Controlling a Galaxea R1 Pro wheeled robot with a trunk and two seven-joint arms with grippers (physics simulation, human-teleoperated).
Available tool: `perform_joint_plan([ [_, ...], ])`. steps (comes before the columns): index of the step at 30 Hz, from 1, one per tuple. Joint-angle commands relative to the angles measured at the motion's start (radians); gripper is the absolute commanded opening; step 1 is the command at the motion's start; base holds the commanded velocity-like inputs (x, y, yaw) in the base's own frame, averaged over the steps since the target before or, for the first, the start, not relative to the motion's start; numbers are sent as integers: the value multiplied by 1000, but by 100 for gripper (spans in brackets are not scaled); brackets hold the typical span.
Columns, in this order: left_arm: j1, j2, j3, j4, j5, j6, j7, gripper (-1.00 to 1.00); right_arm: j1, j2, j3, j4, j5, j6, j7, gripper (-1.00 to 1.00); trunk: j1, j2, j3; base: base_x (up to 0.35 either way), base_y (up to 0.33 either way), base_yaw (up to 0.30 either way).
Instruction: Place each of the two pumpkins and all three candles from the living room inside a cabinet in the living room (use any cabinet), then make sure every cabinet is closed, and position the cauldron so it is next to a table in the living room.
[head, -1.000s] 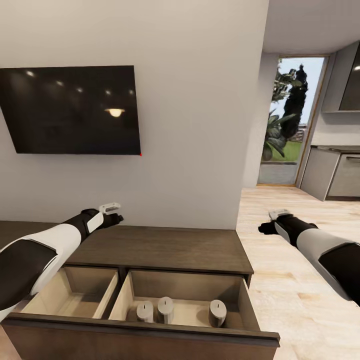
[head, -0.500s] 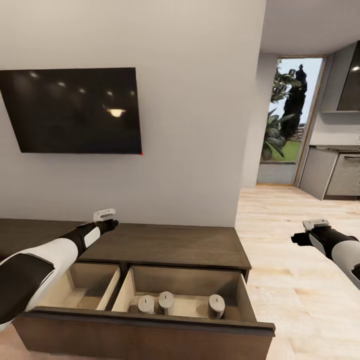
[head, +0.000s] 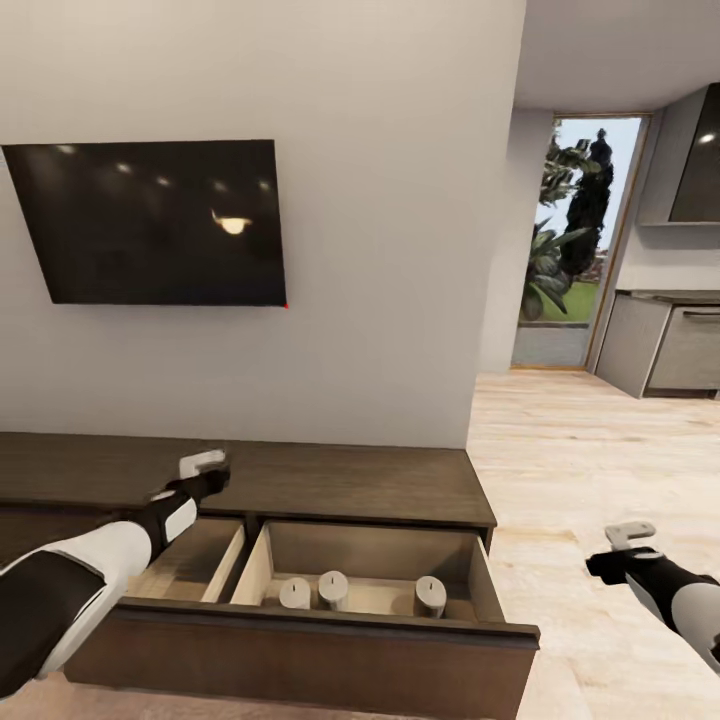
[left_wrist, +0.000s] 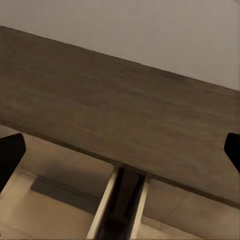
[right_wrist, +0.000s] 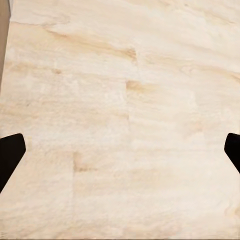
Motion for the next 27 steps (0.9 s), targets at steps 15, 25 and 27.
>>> perform_joint_plan([
  [15,175,3,-9,0,5,-386,-3,100,161,-90,8,1,-161,-115,-10,100,0,-1,-1,0,0,0],
  [25,204,83,-6,-5,93,-475,-167,100,204,-98,8,1,-190,-140,-10,100,0,-1,-1,0,0,0],
  [27,204,97,-5,-5,105,-449,-187,100,208,-96,8,1,-191,-145,-10,100,0,-1,-1,0,0,0],
])
